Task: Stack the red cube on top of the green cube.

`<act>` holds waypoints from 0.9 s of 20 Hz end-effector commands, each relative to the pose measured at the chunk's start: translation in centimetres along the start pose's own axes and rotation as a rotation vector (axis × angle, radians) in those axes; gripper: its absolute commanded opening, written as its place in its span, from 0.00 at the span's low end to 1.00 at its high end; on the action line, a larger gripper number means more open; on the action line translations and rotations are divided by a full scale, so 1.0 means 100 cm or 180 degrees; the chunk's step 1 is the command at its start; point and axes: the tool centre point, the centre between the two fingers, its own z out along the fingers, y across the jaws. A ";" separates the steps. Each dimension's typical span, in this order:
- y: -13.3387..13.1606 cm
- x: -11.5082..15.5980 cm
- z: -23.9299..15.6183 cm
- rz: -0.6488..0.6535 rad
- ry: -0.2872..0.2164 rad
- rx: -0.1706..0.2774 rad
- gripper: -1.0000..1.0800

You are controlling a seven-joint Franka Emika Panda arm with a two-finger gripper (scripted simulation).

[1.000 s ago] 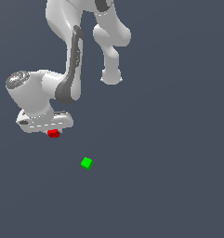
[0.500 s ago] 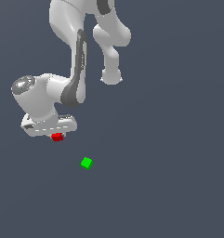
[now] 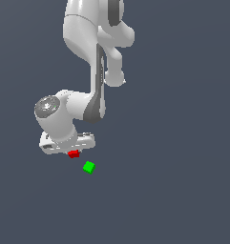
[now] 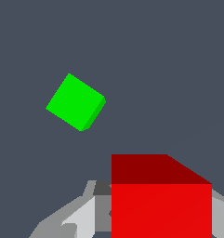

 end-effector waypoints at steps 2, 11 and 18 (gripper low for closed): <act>-0.023 0.024 0.009 0.0001 0.0002 -0.0001 0.00; -0.051 0.057 0.022 0.0001 0.0000 -0.0001 0.00; -0.054 0.062 0.024 0.0001 0.0000 -0.0001 0.00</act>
